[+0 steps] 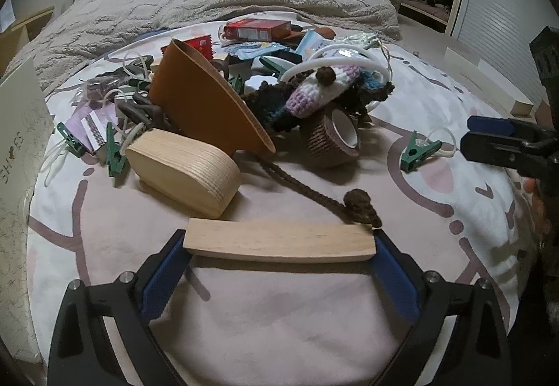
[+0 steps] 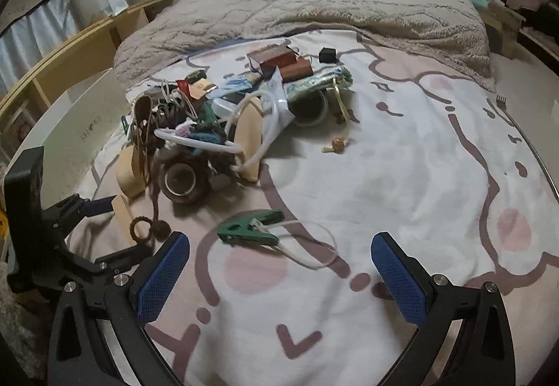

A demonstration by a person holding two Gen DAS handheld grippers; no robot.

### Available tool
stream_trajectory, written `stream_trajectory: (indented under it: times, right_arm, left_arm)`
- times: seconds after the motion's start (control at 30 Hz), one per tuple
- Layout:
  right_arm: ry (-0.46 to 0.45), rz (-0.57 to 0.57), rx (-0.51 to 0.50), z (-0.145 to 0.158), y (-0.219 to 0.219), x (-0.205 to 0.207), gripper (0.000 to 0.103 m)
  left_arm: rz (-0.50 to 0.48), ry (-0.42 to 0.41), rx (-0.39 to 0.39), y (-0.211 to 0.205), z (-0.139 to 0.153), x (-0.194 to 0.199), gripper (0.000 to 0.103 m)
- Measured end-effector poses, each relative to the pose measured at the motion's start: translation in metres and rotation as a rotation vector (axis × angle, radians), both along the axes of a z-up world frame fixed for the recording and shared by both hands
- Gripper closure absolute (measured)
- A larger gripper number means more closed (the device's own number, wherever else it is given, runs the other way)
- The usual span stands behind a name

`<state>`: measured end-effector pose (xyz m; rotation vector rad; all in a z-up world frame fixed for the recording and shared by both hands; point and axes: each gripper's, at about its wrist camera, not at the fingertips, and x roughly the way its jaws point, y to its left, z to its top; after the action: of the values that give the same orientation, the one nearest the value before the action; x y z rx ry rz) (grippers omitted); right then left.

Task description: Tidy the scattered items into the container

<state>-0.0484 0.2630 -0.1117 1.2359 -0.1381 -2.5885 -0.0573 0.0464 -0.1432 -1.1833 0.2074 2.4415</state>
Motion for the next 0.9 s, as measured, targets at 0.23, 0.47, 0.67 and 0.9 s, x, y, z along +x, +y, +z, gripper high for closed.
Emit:
stream_trajectory:
  times: [0.23, 0.47, 0.67, 0.9]
  right_arm:
    - [0.045, 0.006, -0.01, -0.001, -0.016, 0.004, 0.012]
    - [0.014, 0.001, -0.076, -0.011, -0.024, 0.002, 0.023]
    - [-0.019, -0.051, -0.086, -0.019, -0.029, -0.008, 0.035]
    - [-0.014, -0.064, 0.014, -0.027, -0.04, -0.012, 0.036]
  left_arm:
    - [0.05, -0.003, -0.029, -0.012, 0.001, 0.003, 0.003]
    - [0.073, -0.017, -0.034, -0.017, -0.007, 0.003, 0.003]
    - [0.075, -0.015, -0.032, -0.016, -0.008, 0.004, 0.003]
    - [0.085, -0.006, -0.038, -0.016, -0.01, 0.003, 0.0]
